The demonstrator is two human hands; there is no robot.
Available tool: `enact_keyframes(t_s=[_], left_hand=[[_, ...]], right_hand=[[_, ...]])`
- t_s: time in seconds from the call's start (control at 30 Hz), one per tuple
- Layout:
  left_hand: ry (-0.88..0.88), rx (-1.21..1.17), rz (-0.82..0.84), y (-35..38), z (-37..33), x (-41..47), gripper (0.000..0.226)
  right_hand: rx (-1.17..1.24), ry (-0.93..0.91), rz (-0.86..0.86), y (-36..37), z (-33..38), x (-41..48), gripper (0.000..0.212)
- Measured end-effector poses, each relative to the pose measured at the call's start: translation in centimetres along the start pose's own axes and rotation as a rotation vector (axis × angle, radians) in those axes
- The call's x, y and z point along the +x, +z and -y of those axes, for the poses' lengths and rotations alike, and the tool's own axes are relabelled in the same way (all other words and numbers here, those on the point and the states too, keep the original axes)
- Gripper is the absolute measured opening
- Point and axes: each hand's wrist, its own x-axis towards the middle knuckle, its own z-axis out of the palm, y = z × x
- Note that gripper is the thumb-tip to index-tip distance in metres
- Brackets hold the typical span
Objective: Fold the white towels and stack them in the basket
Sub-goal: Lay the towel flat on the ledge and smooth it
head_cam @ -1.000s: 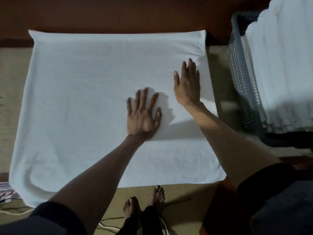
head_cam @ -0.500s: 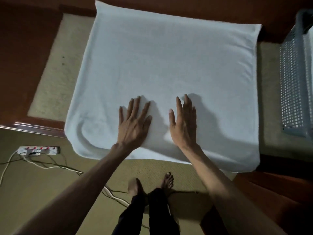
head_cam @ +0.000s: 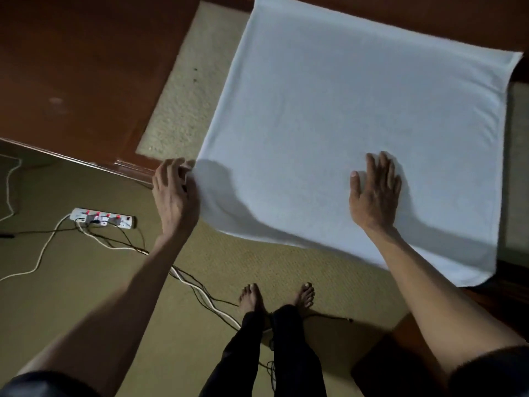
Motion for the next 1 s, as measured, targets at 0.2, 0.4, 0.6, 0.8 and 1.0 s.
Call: enact_keyframes(t_s=[0.2, 0.4, 0.6, 0.8, 1.0], left_hand=[[-0.498, -0.404, 0.208, -1.1, 1.1, -4.7, 0.042], [-0.702, -0.798, 0.537, -1.2, 2.3, -4.8, 0.028], [-0.733, -0.966, 0.631, -2.4, 5.6, -3.6, 0.029], [-0.679, -1.055, 0.760, -3.0, 6.5, -2.6, 0.022], [-0.526, -0.742, 0.744, -3.0, 7.7, -3.0, 0.035]], right_hand=[[-0.001, 0.202, 0.039, 0.3, 2.9, -0.3, 0.054], [0.114, 0.112, -0.038, 2.3, 11.4, -3.3, 0.049], [0.027, 0.008, -0.082, 4.1, 12.6, -5.0, 0.054], [0.026, 0.025, -0.120, 4.0, 13.1, -5.3, 0.055], [0.029, 0.042, -0.116, 3.8, 13.2, -5.4, 0.055]])
